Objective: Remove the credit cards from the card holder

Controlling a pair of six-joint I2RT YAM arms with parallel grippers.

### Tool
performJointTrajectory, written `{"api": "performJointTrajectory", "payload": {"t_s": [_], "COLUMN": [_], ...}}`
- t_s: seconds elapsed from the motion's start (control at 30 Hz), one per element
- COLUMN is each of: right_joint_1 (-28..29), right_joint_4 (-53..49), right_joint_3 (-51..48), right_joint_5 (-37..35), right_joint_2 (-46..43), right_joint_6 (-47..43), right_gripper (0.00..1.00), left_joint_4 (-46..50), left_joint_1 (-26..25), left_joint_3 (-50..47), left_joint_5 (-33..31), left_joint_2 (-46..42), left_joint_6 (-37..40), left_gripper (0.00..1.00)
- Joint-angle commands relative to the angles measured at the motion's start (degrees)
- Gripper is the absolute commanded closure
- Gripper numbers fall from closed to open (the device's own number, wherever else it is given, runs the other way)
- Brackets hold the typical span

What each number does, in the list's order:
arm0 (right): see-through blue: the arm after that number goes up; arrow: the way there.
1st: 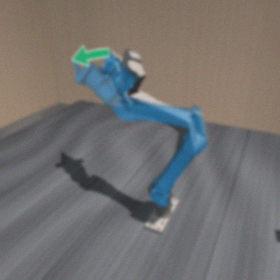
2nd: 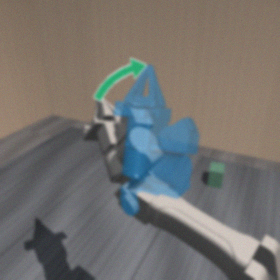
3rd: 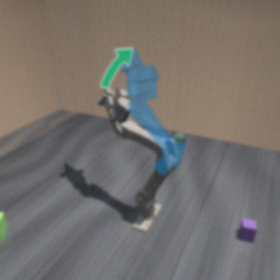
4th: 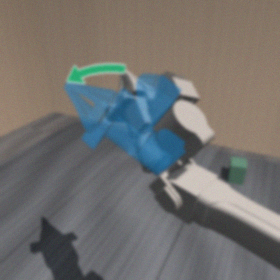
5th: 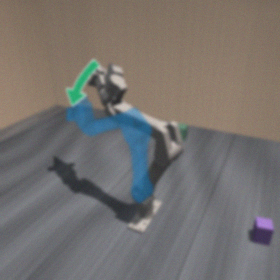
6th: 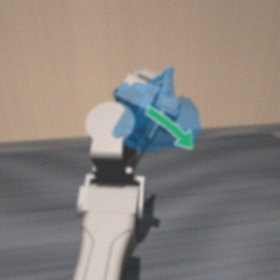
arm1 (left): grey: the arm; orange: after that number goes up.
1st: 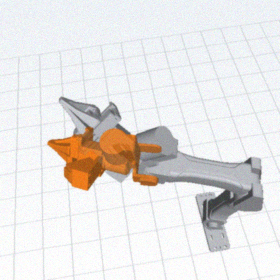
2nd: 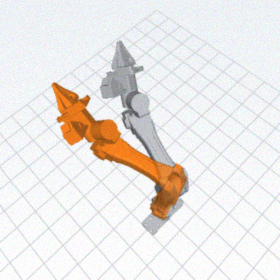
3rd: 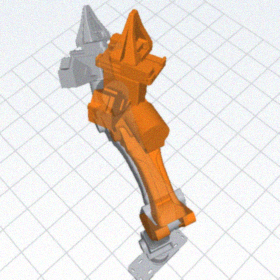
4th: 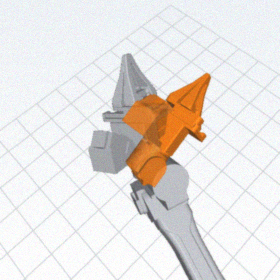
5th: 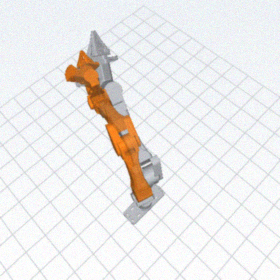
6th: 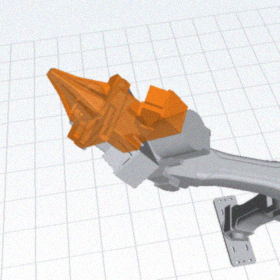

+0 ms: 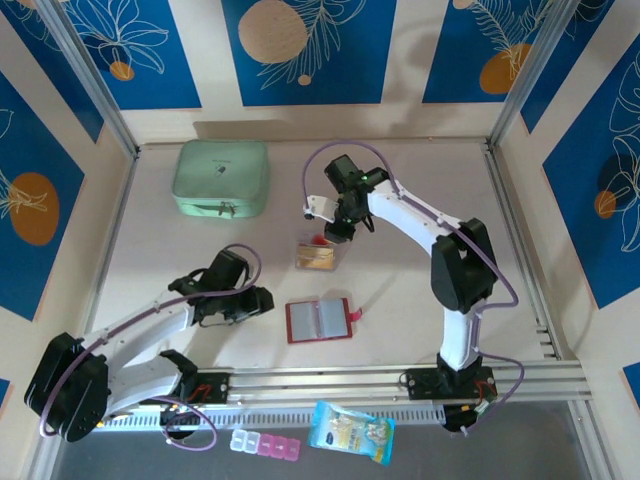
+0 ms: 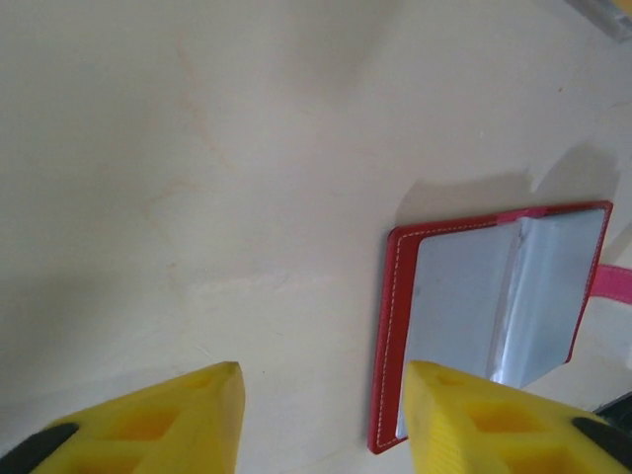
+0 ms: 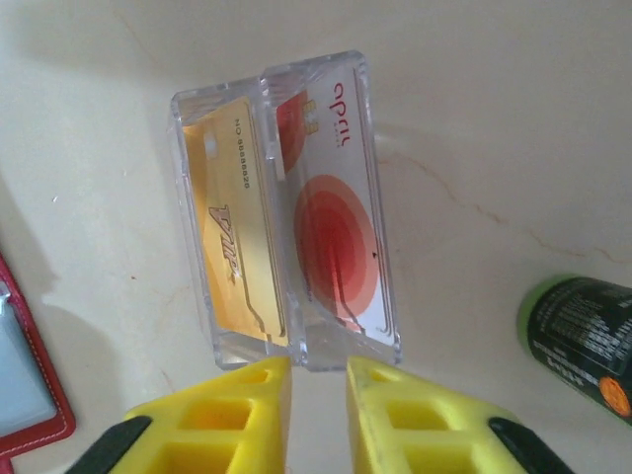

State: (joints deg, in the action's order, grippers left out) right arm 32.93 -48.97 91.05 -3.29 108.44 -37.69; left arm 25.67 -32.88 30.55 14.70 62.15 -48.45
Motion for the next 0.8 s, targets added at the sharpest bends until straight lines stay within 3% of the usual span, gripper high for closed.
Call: {"api": "performJointTrajectory", "payload": {"t_s": [0.0, 0.17, 0.27, 0.3, 0.37, 0.4, 0.63, 0.77], "right_joint_1": [-0.19, -0.21, -0.51, -0.72, -1.18, -1.56, -7.18, -11.96], "right_joint_4": [5.68, 12.63, 17.13, 18.45, 20.47, 21.09, 29.82, 36.45], "right_joint_3": [-4.72, -14.4, -20.53, -22.59, -26.11, -27.76, -40.05, -45.82], "right_joint_5": [-0.94, -2.79, -5.12, -5.69, -7.38, -8.12, -9.76, -8.31], "right_joint_2": [-4.13, -11.03, -15.6, -17.07, -19.25, -20.33, -28.61, -31.63], "right_joint_6": [9.78, 17.81, 21.96, 23.24, 25.5, 26.67, 34.15, 37.91], "right_gripper": [0.73, 0.64, 0.51, 0.44, 0.12, 0.03, 0.01, 0.01], "left_joint_4": [2.99, 4.48, 4.69, 4.58, 5.13, 5.82, 6.61, 6.23], "left_joint_1": [0.95, 2.16, 3.38, 3.81, 4.6, 5.05, 10.15, 11.51], "left_joint_3": [2.72, 3.87, 4.58, 4.84, 5.54, 6.19, 8.62, 10.75], "left_joint_5": [-2.42, -4.64, -5.12, -5.34, -6.86, -7.97, -14.8, -23.3], "left_joint_2": [-1.15, -1.15, -0.68, -0.42, 0.47, 1.11, 5.19, 6.68], "left_joint_6": [3.02, 5.25, 6.73, 7.34, 8.82, 9.93, 16.89, 19.95], "left_gripper": [0.41, 0.24, 0.02, 0.0, 0.0, 0.0, 0.0, 0.0]}}
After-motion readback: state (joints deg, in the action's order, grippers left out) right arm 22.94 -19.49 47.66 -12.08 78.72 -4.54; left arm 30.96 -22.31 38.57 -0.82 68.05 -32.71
